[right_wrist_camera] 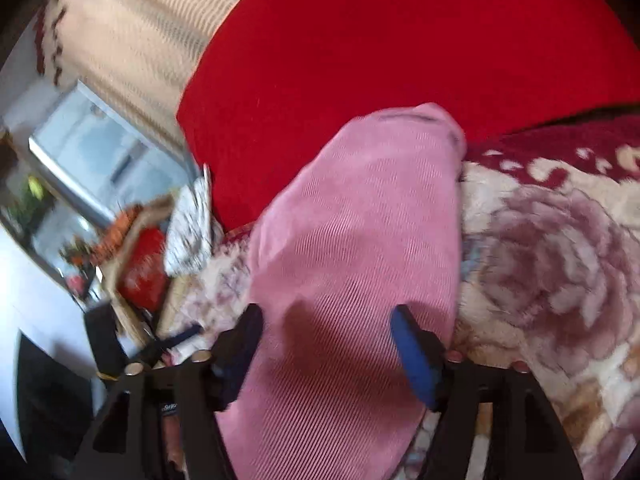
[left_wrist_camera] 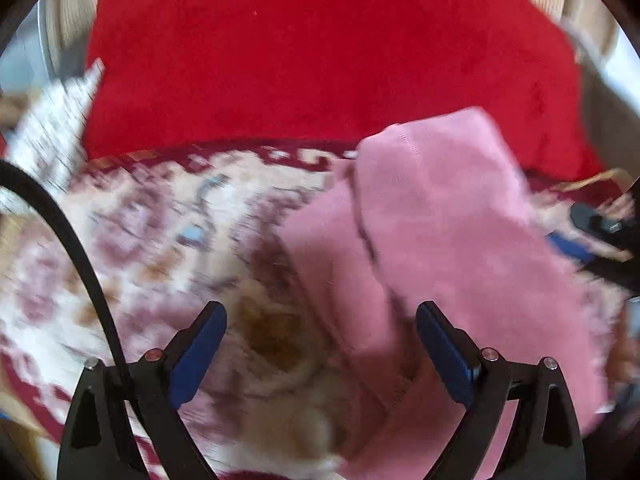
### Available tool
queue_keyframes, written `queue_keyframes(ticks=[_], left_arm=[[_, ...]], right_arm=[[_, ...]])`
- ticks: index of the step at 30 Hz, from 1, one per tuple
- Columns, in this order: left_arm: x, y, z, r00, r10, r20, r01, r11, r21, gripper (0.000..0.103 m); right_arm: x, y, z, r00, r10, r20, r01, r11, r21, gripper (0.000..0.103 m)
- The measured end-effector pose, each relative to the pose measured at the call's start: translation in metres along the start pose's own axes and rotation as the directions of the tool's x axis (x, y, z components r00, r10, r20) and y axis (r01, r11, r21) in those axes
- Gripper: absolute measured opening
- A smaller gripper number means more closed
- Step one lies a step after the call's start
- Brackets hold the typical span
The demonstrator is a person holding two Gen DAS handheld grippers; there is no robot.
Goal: Fold large clothes
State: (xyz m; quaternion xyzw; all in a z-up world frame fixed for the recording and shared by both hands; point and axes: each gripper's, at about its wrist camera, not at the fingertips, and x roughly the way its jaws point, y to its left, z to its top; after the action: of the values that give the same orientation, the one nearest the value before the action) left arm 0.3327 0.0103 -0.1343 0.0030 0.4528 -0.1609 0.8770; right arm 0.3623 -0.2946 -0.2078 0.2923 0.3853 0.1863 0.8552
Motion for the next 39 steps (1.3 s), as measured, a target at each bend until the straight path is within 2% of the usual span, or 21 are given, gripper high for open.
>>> queue_keyframes(ticks=[2, 6, 8, 10, 13, 15, 16, 17, 18, 20, 23, 27, 30, 31, 32, 34, 37, 39], left_arm=[[0.004, 0.013, -0.005, 0.993, -0.112, -0.031, 0.11, 0.992, -0.057, 0.096], [0.018, 0.026, -0.012, 0.968, -0.235, -0.084, 0.223, 0.966, -0.131, 0.096], [0.022, 0.028, -0.015, 0.956, -0.275, -0.103, 0.254, 0.951, -0.178, 0.096], [0.029, 0.032, -0.014, 0.931, -0.348, -0.111, 0.316, 0.92, -0.233, 0.096], [0.043, 0.024, -0.014, 0.899, -0.406, -0.166, 0.359, 0.899, -0.251, 0.096], [0.048, 0.019, -0.014, 0.882, -0.439, -0.174, 0.388, 0.883, -0.263, 0.096], [0.051, 0.015, -0.014, 0.864, -0.471, -0.177, 0.416, 0.867, -0.275, 0.096], [0.052, 0.013, -0.013, 0.854, -0.487, -0.182, 0.43, 0.858, -0.28, 0.096], [0.054, 0.011, -0.013, 0.849, -0.495, -0.184, 0.439, 0.855, -0.276, 0.096], [0.054, 0.007, -0.011, 0.848, -0.501, -0.171, 0.449, 0.852, -0.271, 0.096], [0.058, 0.005, -0.009, 0.837, -0.528, -0.144, 0.472, 0.83, -0.297, 0.096], [0.061, -0.003, -0.005, 0.834, -0.537, -0.123, 0.488, 0.824, -0.289, 0.095], [0.057, -0.008, -0.005, 0.844, -0.525, -0.106, 0.482, 0.831, -0.279, 0.079], [0.053, -0.01, -0.005, 0.85, -0.518, -0.096, 0.479, 0.836, -0.269, 0.071], [0.051, -0.013, -0.004, 0.853, -0.514, -0.088, 0.479, 0.838, -0.261, 0.068], [0.044, -0.022, -0.002, 0.861, -0.503, -0.071, 0.477, 0.849, -0.229, 0.057], [0.028, -0.04, 0.001, 0.878, -0.474, -0.058, 0.461, 0.873, -0.159, 0.05], [0.02, -0.054, 0.006, 0.878, -0.476, -0.047, 0.467, 0.875, -0.126, 0.047]], right_arm=[[-0.01, -0.008, 0.0, 1.0, 0.016, 0.016, -0.016, 0.999, 0.031, 0.083], [-0.018, -0.028, -0.005, 0.999, 0.028, -0.027, -0.024, 0.993, 0.117, 0.087], [-0.013, -0.038, -0.006, 0.996, 0.041, -0.085, -0.027, 0.988, 0.154, 0.087], [-0.008, -0.045, -0.008, 0.993, 0.05, -0.111, -0.03, 0.984, 0.174, 0.087], [0.003, -0.049, -0.008, 0.989, 0.095, -0.116, -0.071, 0.978, 0.195, 0.089], [0.017, -0.048, -0.007, 0.978, 0.15, -0.143, -0.118, 0.97, 0.211, 0.089], [0.023, -0.049, -0.007, 0.976, 0.157, -0.148, -0.122, 0.968, 0.221, 0.094], [0.027, -0.048, -0.007, 0.976, 0.165, -0.139, -0.131, 0.966, 0.223, 0.1], [0.03, -0.047, -0.006, 0.975, 0.181, -0.133, -0.148, 0.964, 0.222, 0.103], [0.034, -0.042, -0.003, 0.975, 0.19, -0.119, -0.162, 0.963, 0.216, 0.103], [0.043, -0.035, -0.001, 0.977, 0.176, -0.121, -0.153, 0.972, 0.177, 0.103], [0.056, -0.024, 0.004, 0.984, 0.113, -0.134, -0.1, 0.99, 0.104, 0.102], [0.06, -0.012, -0.001, 0.991, 0.04, -0.131, -0.037, 0.999, 0.022, 0.09], [0.057, -0.013, 0.0, 0.992, 0.031, -0.126, -0.029, 0.999, 0.016, 0.08], [0.055, -0.013, 0.001, 0.993, 0.031, -0.117, -0.028, 0.999, 0.022, 0.067], [0.048, -0.012, 0.003, 0.995, 0.027, -0.093, -0.025, 0.999, 0.02, 0.056], [0.041, 0.001, 0.004, 0.998, -0.003, -0.066, 0.002, 1.0, -0.015, 0.048], [0.033, 0.009, 0.004, 0.999, -0.004, -0.048, 0.003, 0.999, -0.034, 0.047]])
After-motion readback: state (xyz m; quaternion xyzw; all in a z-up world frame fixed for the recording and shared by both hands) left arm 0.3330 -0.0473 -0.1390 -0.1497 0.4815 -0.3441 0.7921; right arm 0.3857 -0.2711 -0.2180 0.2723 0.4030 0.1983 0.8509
